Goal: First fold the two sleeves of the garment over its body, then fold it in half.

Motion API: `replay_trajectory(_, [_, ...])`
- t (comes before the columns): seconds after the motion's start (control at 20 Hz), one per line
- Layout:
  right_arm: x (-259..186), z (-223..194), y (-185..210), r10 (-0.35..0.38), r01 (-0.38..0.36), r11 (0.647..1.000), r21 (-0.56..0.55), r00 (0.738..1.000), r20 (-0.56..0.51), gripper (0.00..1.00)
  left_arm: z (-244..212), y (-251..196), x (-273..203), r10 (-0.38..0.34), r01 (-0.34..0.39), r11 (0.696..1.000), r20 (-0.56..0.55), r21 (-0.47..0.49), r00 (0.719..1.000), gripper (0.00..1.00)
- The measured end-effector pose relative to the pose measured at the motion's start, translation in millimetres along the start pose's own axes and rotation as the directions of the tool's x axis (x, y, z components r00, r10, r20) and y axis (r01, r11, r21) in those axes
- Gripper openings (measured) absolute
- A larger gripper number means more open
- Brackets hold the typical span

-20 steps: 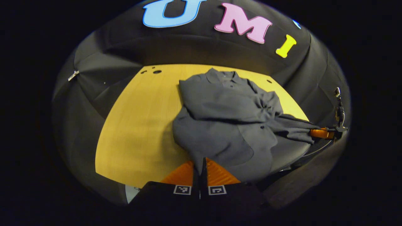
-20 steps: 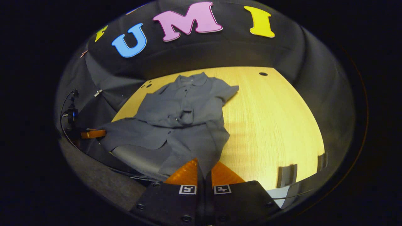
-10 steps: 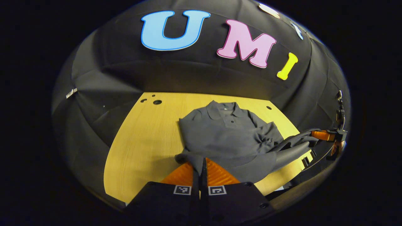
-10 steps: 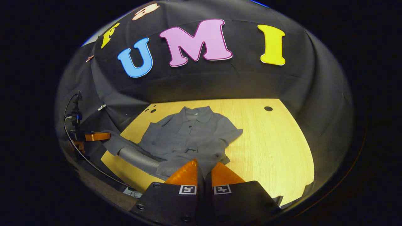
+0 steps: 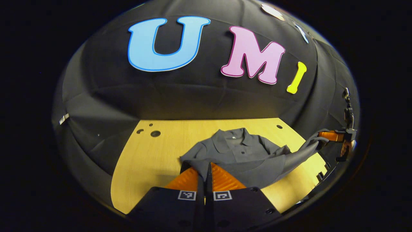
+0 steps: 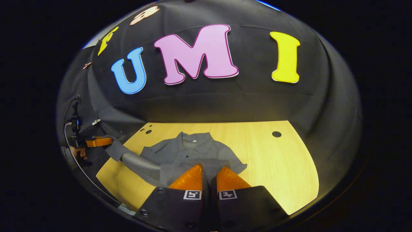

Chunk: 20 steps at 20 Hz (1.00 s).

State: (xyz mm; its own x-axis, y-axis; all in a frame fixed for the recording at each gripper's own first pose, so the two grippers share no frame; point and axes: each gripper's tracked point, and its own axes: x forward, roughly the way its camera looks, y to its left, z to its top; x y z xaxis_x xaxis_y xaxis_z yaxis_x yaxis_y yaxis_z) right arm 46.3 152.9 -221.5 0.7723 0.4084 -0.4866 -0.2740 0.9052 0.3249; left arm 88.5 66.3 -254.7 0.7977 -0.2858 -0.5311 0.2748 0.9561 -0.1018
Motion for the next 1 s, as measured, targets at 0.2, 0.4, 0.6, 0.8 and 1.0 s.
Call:
replay_trajectory(0.2, [35.0,13.4,-9.7,-0.017,0.017,1.000,0.003,1.000,0.005,0.05,16.6,6.0,33.5,0.016,-0.016,1.000,0.021,0.018,1.000,0.05])
replay_trajectory(0.4, [71.7,15.2,-20.4,-0.033,0.033,0.999,0.002,0.999,-0.001,0.05,21.4,16.6,72.7,0.040,-0.041,0.999,0.022,0.017,0.999,0.05])
replay_trajectory(0.6, [114.9,-3.1,-37.4,-0.059,0.059,0.998,0.006,0.997,-0.049,0.05,7.8,19.2,116.4,0.057,-0.057,0.998,-0.019,0.002,0.998,0.05])
replay_trajectory(0.8, [156.9,-30.2,-53.4,-0.083,0.082,0.997,-0.007,0.991,-0.105,0.05,-15.1,22.6,156.2,0.079,-0.081,0.997,-0.079,-0.018,0.994,0.05])
replay_trajectory(1.0, [191.6,-62.9,-66.1,-0.099,0.101,0.995,-0.002,0.979,-0.180,0.05,-42.1,26.5,187.0,0.094,-0.099,0.995,-0.136,-0.030,0.986,0.05])
